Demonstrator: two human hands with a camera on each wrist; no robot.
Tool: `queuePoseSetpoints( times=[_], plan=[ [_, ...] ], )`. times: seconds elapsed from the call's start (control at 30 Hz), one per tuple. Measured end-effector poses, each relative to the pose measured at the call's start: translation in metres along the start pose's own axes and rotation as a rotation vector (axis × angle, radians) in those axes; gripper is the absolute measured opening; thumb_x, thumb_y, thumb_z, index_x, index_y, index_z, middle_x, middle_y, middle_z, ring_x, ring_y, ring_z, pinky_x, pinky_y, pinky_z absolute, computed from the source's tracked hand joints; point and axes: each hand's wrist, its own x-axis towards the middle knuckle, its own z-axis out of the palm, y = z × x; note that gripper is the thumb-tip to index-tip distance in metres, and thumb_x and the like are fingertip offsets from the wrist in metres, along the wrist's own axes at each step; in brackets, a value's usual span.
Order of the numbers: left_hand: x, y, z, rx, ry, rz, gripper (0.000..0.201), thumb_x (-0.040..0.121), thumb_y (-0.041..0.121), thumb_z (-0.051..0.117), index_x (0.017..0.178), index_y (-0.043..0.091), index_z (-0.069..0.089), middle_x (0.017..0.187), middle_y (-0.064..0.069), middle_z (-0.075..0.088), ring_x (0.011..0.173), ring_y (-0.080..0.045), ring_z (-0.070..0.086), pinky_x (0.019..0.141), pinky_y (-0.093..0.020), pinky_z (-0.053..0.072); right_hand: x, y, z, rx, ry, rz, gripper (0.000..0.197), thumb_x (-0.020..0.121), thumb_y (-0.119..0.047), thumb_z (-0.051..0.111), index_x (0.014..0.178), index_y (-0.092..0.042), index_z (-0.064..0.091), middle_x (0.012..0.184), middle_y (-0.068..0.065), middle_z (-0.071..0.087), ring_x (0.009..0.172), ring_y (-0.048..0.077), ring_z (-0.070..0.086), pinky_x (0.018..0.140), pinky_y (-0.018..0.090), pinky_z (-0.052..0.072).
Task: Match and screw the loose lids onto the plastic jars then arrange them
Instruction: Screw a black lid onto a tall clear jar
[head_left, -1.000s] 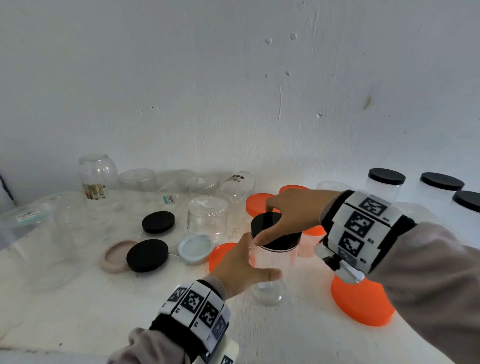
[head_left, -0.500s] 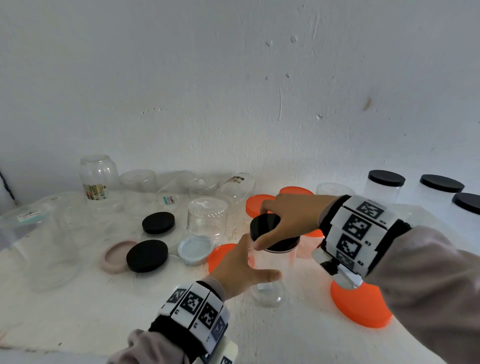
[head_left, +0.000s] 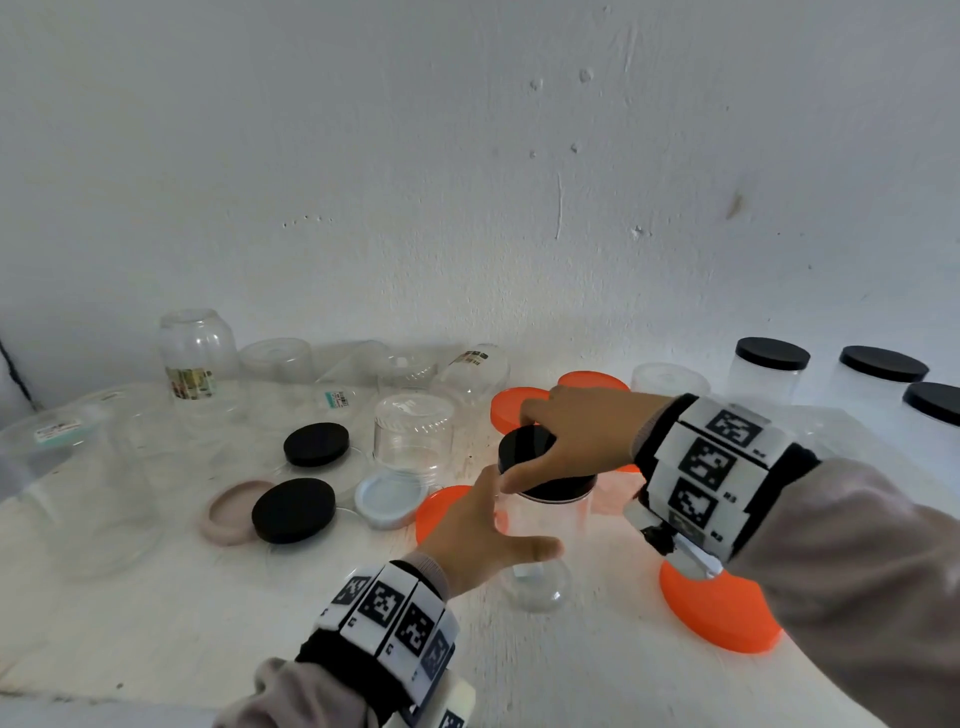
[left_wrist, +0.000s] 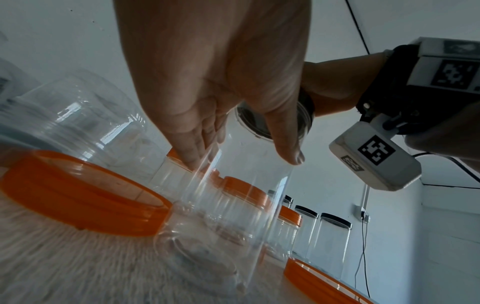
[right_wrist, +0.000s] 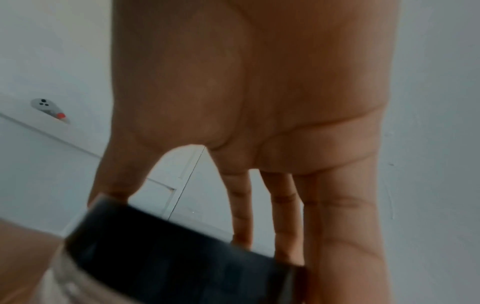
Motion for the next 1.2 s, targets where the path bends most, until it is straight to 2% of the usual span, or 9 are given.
queuePoseSetpoints(
  times=[0.07, 0.23, 0.43, 0.57, 0.77, 0.87, 0.93, 1.03, 1.2],
  plan=[
    [-0.001, 0.001, 0.0, 0.0, -0.003, 0.004, 0.086, 0.069, 0.034, 0.083, 0.139, 0.029, 0.033, 0.129, 0.015, 0.051, 0.122, -0.008, 0.045, 0.103, -0.029, 0.038, -0.001, 0.002, -0.002, 0.027, -0.036, -0.006, 0.074, 0.071, -0.076, 0.056, 0.127, -0.028, 0.045, 0.091, -0.018, 0.042, 0.086, 0.008, 0.048, 0.063, 0.022, 0.038],
    [0.0, 0.001, 0.001, -0.021, 0.006, 0.005, 0.088, 0.068, 0.032, 0.084, 0.139, 0.028, 0.031, 0.127, 0.016, 0.052, 0.119, -0.007, 0.047, 0.099, -0.025, 0.039, -0.003, 0.007, -0.009, 0.092, -0.166, -0.071, 0.082, 0.071, -0.054, 0.073, 0.14, -0.044, 0.031, 0.115, -0.019, 0.033, 0.117, 0.011, 0.038, 0.1, 0.037, 0.042],
    [0.0, -0.001, 0.001, -0.023, -0.008, 0.005, 0.088, 0.068, 0.036, 0.084, 0.138, 0.031, 0.031, 0.129, 0.016, 0.05, 0.122, -0.009, 0.045, 0.103, -0.028, 0.037, 0.001, 0.004, -0.004, 0.05, -0.101, -0.025, 0.077, 0.067, -0.072, 0.064, 0.132, -0.038, 0.041, 0.101, -0.016, 0.043, 0.102, 0.015, 0.055, 0.083, 0.033, 0.051],
    [0.001, -0.001, 0.001, -0.018, -0.012, 0.012, 0.085, 0.069, 0.037, 0.083, 0.135, 0.036, 0.03, 0.13, 0.017, 0.048, 0.123, -0.008, 0.042, 0.103, -0.029, 0.035, 0.0, 0.001, -0.002, 0.025, -0.057, -0.009, 0.076, 0.069, -0.074, 0.06, 0.131, -0.034, 0.042, 0.09, -0.02, 0.039, 0.096, 0.012, 0.051, 0.066, 0.024, 0.042],
    [0.001, 0.0, 0.002, -0.034, -0.005, 0.01, 0.086, 0.068, 0.035, 0.084, 0.134, 0.036, 0.029, 0.127, 0.018, 0.049, 0.122, -0.006, 0.043, 0.103, -0.027, 0.035, -0.005, 0.007, -0.013, 0.087, -0.175, -0.057, 0.081, 0.072, -0.054, 0.072, 0.142, -0.044, 0.031, 0.124, -0.017, 0.036, 0.121, 0.013, 0.039, 0.1, 0.036, 0.04],
    [0.001, 0.0, 0.002, -0.018, -0.003, 0.006, 0.086, 0.068, 0.037, 0.083, 0.135, 0.034, 0.03, 0.123, 0.021, 0.048, 0.119, -0.006, 0.043, 0.099, -0.024, 0.035, -0.003, 0.007, -0.011, 0.081, -0.153, -0.033, 0.075, 0.071, -0.064, 0.068, 0.135, -0.041, 0.039, 0.117, -0.018, 0.043, 0.11, 0.011, 0.048, 0.093, 0.035, 0.046],
    [0.0, 0.0, 0.002, -0.003, -0.004, 0.003, 0.085, 0.069, 0.038, 0.083, 0.136, 0.031, 0.031, 0.122, 0.021, 0.047, 0.118, -0.006, 0.043, 0.097, -0.023, 0.035, -0.001, 0.003, -0.006, 0.044, -0.105, -0.01, 0.07, 0.071, -0.073, 0.06, 0.125, -0.032, 0.045, 0.103, -0.013, 0.05, 0.094, 0.011, 0.055, 0.076, 0.029, 0.049],
    [0.0, 0.0, 0.001, 0.011, 0.002, 0.0, 0.083, 0.069, 0.037, 0.083, 0.135, 0.029, 0.034, 0.123, 0.018, 0.048, 0.117, -0.006, 0.043, 0.097, -0.024, 0.036, 0.0, 0.0, -0.001, -0.025, -0.04, 0.013, 0.07, 0.073, -0.078, 0.05, 0.119, -0.026, 0.045, 0.088, -0.012, 0.044, 0.077, 0.006, 0.048, 0.058, 0.022, 0.037],
    [0.0, 0.002, 0.002, -0.018, -0.008, 0.0, 0.091, 0.068, 0.035, 0.084, 0.14, 0.028, 0.028, 0.134, 0.012, 0.047, 0.125, -0.009, 0.042, 0.107, -0.031, 0.036, -0.004, 0.007, -0.01, 0.093, -0.162, -0.049, 0.079, 0.072, -0.059, 0.07, 0.139, -0.04, 0.034, 0.117, -0.018, 0.039, 0.116, 0.011, 0.043, 0.097, 0.035, 0.043]
  ],
)
